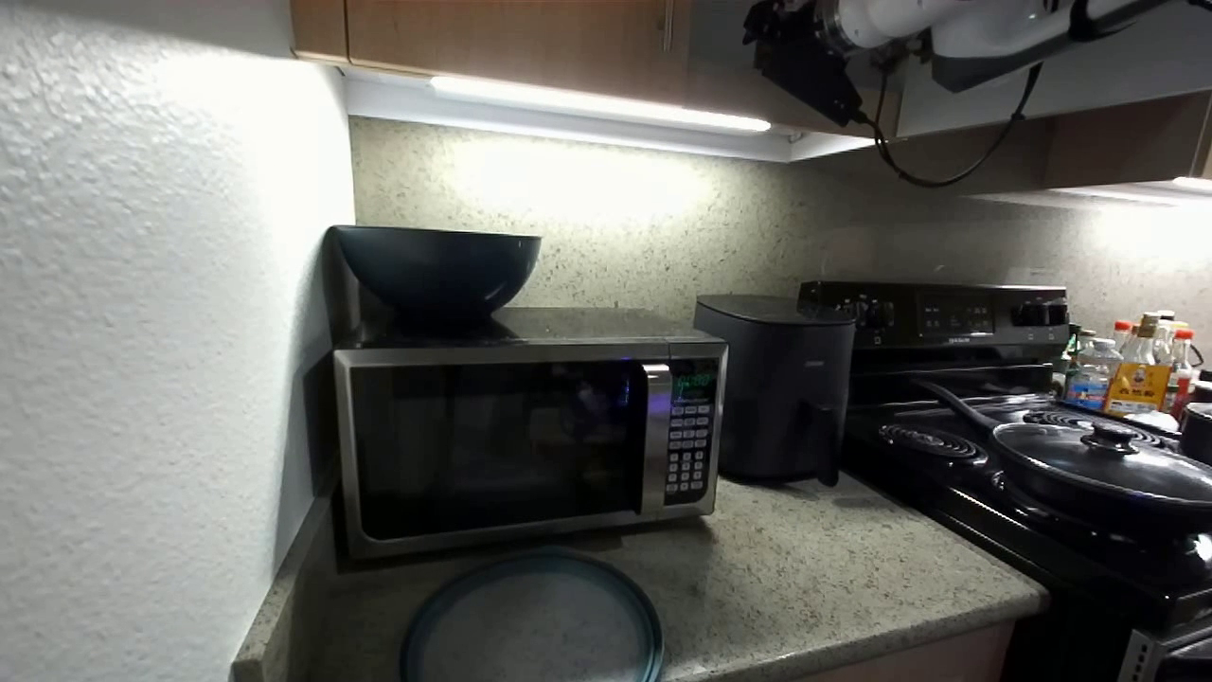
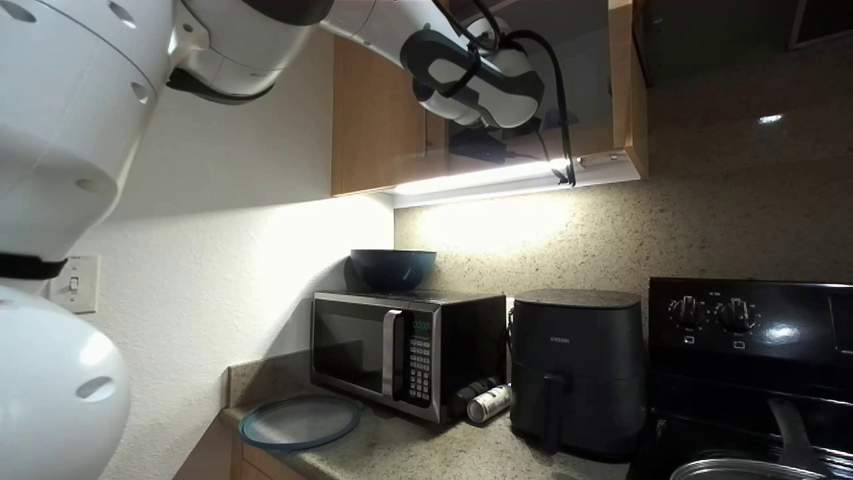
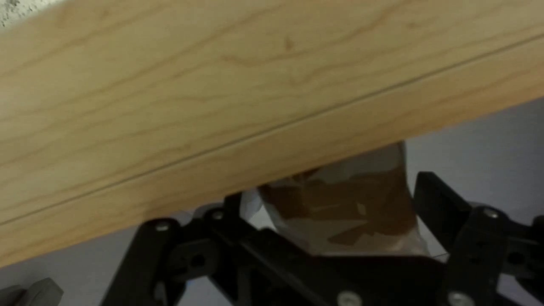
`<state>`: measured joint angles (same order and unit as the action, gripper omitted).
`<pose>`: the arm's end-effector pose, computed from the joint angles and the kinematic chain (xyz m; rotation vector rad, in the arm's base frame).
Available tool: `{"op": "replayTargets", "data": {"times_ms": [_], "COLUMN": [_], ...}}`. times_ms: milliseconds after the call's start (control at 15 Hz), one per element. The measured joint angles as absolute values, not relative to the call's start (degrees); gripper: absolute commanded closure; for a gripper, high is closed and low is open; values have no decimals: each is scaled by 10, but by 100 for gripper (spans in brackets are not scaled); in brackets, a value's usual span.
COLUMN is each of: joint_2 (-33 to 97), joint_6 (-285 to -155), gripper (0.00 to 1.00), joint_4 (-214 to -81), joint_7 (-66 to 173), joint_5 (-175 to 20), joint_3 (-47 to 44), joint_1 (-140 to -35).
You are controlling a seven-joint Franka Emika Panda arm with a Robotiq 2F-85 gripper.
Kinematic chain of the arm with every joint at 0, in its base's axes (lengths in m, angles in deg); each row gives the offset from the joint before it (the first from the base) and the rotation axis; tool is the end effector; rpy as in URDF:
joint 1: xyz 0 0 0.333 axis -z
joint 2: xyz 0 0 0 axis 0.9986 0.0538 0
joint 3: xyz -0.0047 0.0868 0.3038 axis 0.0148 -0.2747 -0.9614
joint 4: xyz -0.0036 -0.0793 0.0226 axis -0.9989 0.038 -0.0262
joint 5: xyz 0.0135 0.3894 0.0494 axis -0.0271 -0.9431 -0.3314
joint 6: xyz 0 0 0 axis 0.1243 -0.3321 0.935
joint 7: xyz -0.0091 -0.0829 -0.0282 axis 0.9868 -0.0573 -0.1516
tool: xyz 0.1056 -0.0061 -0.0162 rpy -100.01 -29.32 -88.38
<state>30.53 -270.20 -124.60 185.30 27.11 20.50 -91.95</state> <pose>0.6340 -0.0892 0.7209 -1.9563 0.6586 -2.2500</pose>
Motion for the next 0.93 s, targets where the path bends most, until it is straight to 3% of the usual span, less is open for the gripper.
{"op": "replayTargets", "data": {"times_ms": [933], "joint_2": [192], "joint_6": [-2672], "gripper": [0], "joint_4": [-1350], "joint_7": [1717], "joint_5": [274], "joint_3": [208], "joint_1": [-1000]}}
